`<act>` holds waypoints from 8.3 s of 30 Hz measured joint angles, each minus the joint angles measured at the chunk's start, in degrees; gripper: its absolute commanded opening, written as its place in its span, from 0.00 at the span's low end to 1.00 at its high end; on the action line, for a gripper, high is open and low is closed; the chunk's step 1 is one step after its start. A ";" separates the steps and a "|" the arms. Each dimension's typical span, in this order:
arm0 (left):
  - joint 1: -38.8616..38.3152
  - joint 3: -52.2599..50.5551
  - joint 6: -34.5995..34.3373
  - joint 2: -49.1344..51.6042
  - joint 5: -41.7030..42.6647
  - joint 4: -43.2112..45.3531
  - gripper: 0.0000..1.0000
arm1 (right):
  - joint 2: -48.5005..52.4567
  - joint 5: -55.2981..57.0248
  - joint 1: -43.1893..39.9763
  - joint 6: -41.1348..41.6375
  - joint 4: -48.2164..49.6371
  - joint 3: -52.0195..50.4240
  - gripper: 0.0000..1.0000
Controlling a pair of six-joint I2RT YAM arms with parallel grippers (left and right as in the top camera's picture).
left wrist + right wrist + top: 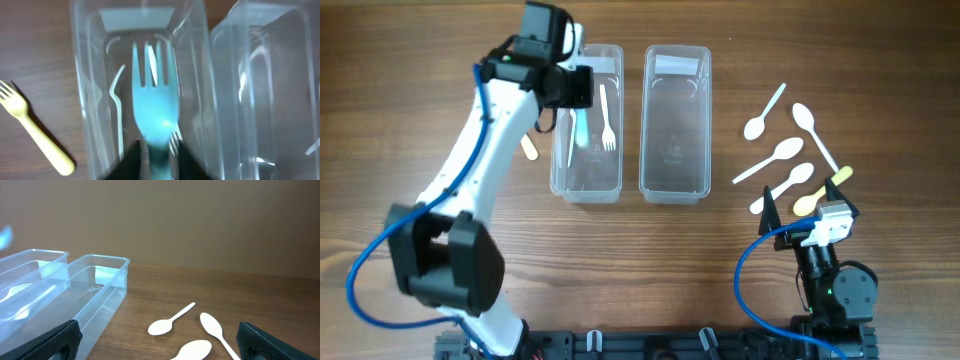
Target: Pack container
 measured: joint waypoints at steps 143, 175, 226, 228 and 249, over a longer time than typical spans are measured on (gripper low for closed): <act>32.72 4.61 -10.16 1.16 2.08 -1.55 1.00 | 39.17 17.14 0.00 17.03 15.39 30.86 1.00; 32.72 4.61 -10.54 0.96 2.14 -1.66 1.00 | 91.91 6.36 -0.85 49.64 -6.49 55.91 0.77; 32.72 4.61 -10.54 0.96 2.14 -1.66 1.00 | 105.72 1.86 -1.11 68.63 -26.53 59.47 0.04; 32.72 4.61 -10.56 0.96 2.12 -1.66 1.00 | 105.77 1.70 -1.11 68.67 -26.64 59.47 0.04; 32.72 4.61 -10.54 0.96 2.14 -1.66 1.00 | 93.53 2.16 14.34 43.32 -28.39 82.77 0.04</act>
